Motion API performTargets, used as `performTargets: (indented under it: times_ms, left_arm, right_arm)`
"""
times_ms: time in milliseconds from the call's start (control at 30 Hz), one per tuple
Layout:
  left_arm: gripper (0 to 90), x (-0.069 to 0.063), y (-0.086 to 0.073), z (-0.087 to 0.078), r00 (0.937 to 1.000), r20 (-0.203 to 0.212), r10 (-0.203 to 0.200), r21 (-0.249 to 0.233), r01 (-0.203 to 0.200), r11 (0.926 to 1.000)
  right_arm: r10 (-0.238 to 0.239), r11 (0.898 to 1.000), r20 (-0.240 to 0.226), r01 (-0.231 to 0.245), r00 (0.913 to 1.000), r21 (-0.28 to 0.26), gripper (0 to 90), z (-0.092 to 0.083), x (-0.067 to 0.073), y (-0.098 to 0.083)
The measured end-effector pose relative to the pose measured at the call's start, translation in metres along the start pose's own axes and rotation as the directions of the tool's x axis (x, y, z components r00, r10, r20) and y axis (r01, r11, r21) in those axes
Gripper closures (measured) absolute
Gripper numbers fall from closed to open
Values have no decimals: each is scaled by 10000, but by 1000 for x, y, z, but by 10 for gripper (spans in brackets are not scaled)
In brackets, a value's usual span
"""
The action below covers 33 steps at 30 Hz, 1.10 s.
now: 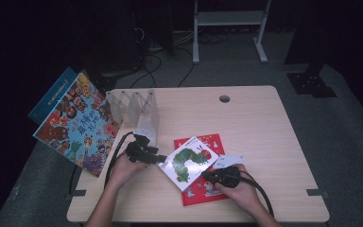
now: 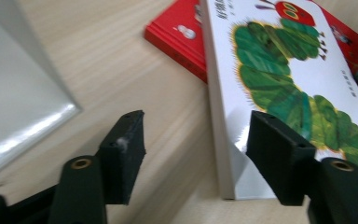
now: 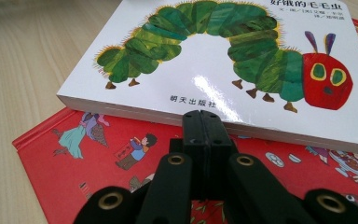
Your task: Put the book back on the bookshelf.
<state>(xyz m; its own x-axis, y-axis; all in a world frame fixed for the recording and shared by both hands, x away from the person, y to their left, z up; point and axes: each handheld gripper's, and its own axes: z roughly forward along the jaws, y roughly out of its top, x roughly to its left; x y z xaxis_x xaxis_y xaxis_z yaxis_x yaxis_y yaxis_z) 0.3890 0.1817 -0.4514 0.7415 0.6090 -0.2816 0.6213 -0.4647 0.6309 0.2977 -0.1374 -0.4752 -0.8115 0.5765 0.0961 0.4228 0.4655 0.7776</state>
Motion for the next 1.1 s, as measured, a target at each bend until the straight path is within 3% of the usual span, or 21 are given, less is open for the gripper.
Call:
performTargets:
  times_ms: [167,433,500,600,867,933,1100]
  left_arm:
    - [285,-5,0,8,9987,517,2,218,-13,9998]
    - [191,-16,0,18,9958,894,188,576,-240,9981]
    - [183,-18,0,19,9958,866,312,639,-368,9973]
    - [154,-21,0,22,9954,937,193,779,-267,9966]
    - [88,-34,2,27,9929,1018,622,1176,-741,9903]
    - [59,-38,4,29,9923,924,822,1355,-943,9863]
    - [72,-41,8,30,9949,627,794,1420,-877,9860]
  right_arm:
    - [-120,9999,25,120,9999,-9,891,0,0,0]
    - [-169,9999,121,168,9998,16,892,0,2,0]
    - [-229,9997,139,229,9996,4,892,0,2,0]
    - [-256,9997,157,256,9995,7,892,0,2,0]
    - [-313,9995,220,312,9993,25,891,0,3,0]
    - [-347,9994,271,346,9990,46,891,0,4,0]
    - [-503,9987,501,499,9975,88,891,1,7,1]
